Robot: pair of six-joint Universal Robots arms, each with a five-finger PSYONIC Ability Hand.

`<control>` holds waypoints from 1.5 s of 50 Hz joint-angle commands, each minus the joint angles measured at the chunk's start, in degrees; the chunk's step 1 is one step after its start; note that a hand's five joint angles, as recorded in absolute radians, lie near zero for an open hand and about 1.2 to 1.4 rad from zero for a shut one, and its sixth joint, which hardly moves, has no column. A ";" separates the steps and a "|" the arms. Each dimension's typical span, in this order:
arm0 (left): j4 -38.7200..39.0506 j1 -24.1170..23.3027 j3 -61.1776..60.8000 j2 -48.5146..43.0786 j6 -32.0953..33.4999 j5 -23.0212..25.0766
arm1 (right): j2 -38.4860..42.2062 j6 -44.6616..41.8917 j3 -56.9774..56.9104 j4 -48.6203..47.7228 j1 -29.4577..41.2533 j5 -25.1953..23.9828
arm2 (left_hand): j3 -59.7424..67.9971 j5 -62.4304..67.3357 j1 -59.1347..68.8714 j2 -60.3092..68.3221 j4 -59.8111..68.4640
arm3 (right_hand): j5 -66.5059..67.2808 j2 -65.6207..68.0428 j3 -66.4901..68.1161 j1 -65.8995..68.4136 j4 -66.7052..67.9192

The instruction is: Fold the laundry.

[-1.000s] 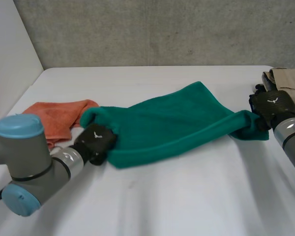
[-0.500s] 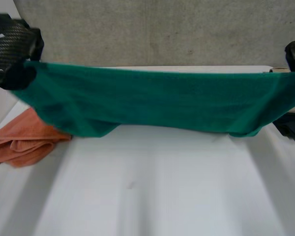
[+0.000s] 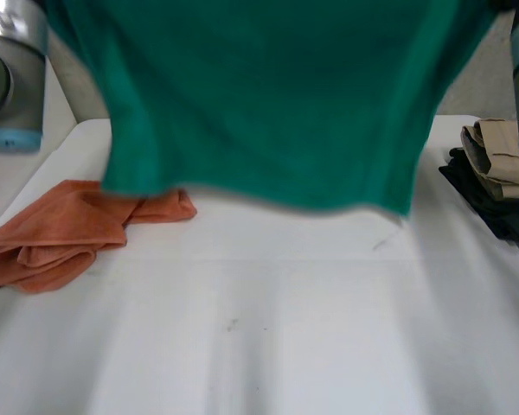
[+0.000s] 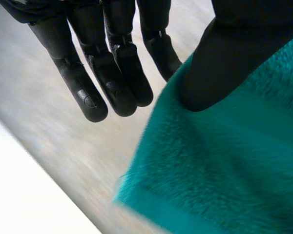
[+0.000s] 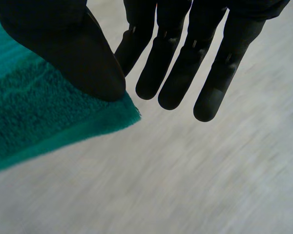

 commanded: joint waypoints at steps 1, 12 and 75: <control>0.36 -0.91 -1.71 4.34 -6.69 1.87 | -3.55 3.51 2.91 -9.74 0.91 -1.89 | 11.59 13.83 13.77 11.28 11.07 | 11.29 12.42 11.65 15.81 11.16; -2.20 0.67 -21.56 8.91 -4.40 1.16 | -2.85 3.69 10.55 -2.28 -1.02 -4.87 | 11.59 13.83 13.77 11.28 11.07 | 11.29 12.42 11.65 15.81 11.16; -18.11 -4.69 -11.49 -13.05 14.32 10.05 | 7.95 -13.81 16.37 20.42 -4.54 -3.13 | 11.59 13.83 13.77 11.28 11.07 | 11.29 12.42 11.65 15.81 11.16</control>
